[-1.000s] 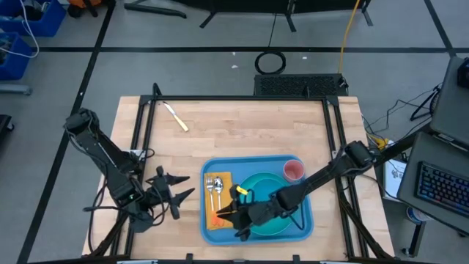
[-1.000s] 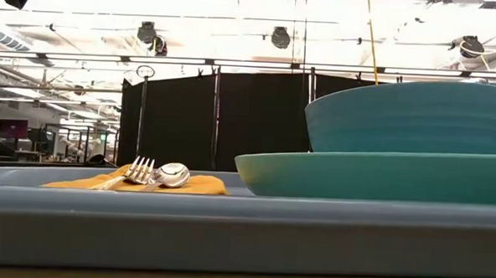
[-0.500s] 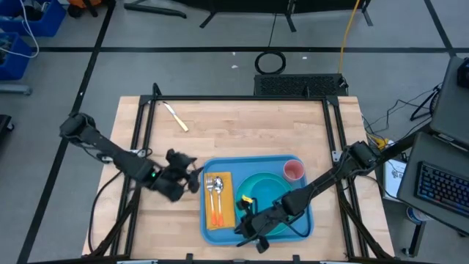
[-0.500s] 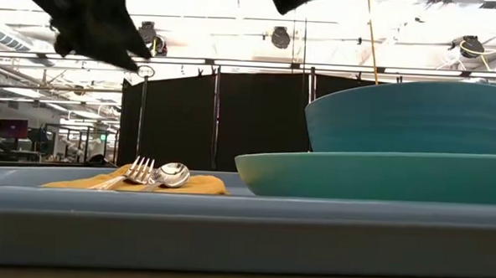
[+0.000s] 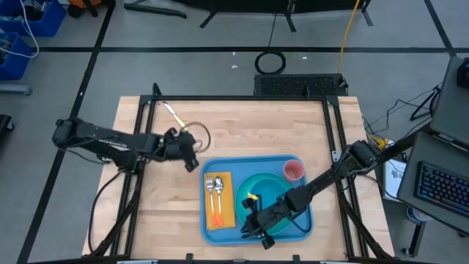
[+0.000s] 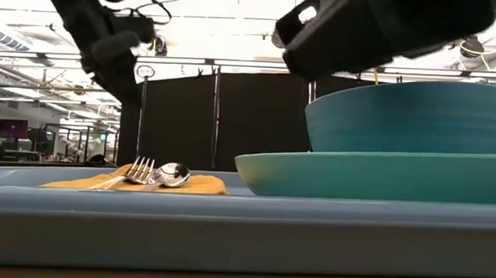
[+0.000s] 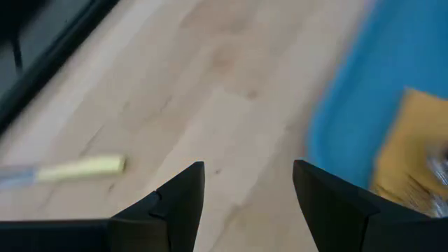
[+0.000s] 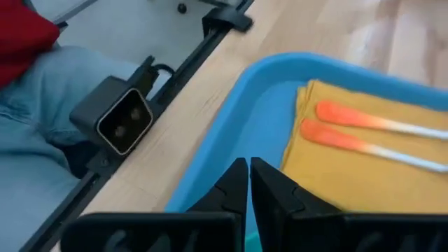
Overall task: Set up tray
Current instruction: Adjust the blue bowl on the blue plate
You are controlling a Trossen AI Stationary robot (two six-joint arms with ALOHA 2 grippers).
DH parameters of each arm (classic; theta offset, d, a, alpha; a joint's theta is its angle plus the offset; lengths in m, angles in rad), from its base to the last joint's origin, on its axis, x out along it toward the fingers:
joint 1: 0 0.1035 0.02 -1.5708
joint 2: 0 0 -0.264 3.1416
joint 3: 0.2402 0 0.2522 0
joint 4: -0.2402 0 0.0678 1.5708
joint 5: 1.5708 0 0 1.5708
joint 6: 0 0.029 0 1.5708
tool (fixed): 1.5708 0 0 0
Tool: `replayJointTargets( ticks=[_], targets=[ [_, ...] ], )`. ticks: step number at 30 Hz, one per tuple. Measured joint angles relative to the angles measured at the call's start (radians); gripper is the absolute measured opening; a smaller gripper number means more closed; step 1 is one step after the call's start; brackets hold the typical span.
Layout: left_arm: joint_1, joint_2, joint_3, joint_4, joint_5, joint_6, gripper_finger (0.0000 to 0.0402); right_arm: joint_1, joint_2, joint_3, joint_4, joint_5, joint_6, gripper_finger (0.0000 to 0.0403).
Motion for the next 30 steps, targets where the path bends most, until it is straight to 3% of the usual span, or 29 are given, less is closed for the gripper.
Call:
replayJointTargets(
  ticks=[6,13,17,23,30],
  targets=[
    [0.222,-0.001,0.002,-0.096,0.033,-0.158,0.0223,-0.002,-0.01,0.0,0.029,0.001,-0.062,0.0008],
    [0.499,-0.001,0.002,0.013,0.198,-0.209,0.0223,0.009,-0.009,0.0,0.036,-0.022,-0.044,0.0008],
    [0.635,0.0,0.002,0.071,0.36,-0.242,0.0223,0.01,-0.009,0.0,0.037,-0.075,-0.057,0.0008],
    [0.725,0.0,0.002,0.083,0.441,-0.342,0.0223,0.01,-0.009,-0.073,0.137,-0.18,-0.054,0.0008],
    [0.747,0.072,0.003,0.096,0.442,-0.442,0.0223,0.017,-0.007,-0.277,0.489,-0.239,0.028,0.0001]
  ],
)
